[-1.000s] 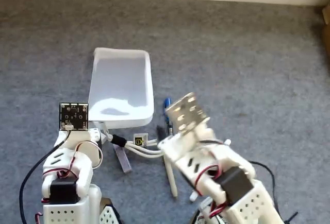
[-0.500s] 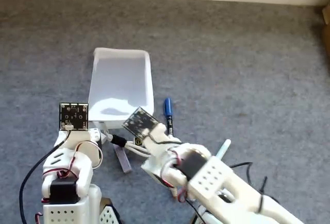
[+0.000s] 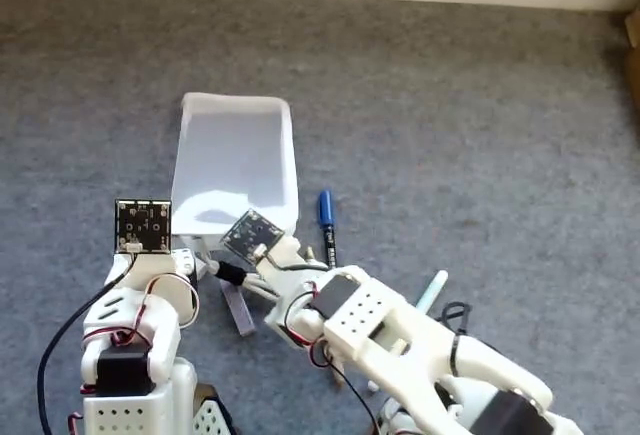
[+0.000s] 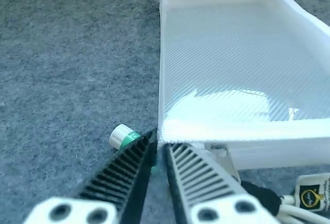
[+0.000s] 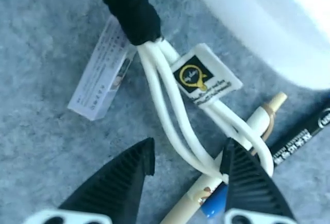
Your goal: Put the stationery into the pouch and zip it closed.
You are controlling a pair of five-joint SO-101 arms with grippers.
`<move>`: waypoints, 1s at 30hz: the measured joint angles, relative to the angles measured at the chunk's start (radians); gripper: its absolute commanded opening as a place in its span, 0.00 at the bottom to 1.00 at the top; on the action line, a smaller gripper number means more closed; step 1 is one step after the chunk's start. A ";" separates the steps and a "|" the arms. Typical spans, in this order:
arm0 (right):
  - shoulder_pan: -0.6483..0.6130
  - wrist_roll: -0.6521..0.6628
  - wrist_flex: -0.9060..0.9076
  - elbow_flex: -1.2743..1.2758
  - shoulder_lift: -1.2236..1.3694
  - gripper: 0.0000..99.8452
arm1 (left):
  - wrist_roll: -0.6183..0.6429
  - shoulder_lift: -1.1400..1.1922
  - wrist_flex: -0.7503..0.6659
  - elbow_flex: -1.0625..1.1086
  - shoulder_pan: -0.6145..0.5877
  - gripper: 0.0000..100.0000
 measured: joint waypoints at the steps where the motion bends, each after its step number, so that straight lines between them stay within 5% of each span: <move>1: -0.002 0.012 -0.006 -0.006 0.018 0.21 | 0.000 0.000 0.000 0.000 0.000 0.01; 9: 0.006 0.037 -0.011 -0.117 0.210 0.05 | 0.000 0.000 0.000 0.000 0.000 0.01; 17: 0.002 0.133 0.097 -0.195 0.253 0.01 | 0.000 0.000 0.000 0.000 0.000 0.01; 30: 0.252 0.141 0.206 -0.195 -0.120 0.01 | 0.000 0.000 0.000 0.000 0.000 0.01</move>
